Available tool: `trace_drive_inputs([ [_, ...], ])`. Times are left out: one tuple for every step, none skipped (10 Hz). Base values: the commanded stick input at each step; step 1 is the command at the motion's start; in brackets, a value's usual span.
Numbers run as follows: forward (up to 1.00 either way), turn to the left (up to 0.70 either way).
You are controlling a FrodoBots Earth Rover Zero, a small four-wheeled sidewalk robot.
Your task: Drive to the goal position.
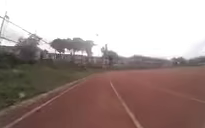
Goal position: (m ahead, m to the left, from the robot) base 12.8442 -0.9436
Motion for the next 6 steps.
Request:
trace_drive_inputs([
  [1.00,0.00],
  [1.00,0.00],
  [1.00,0.00],
  [1.00,0.00],
  [1.00,0.00],
  [1.00,0.00],
])
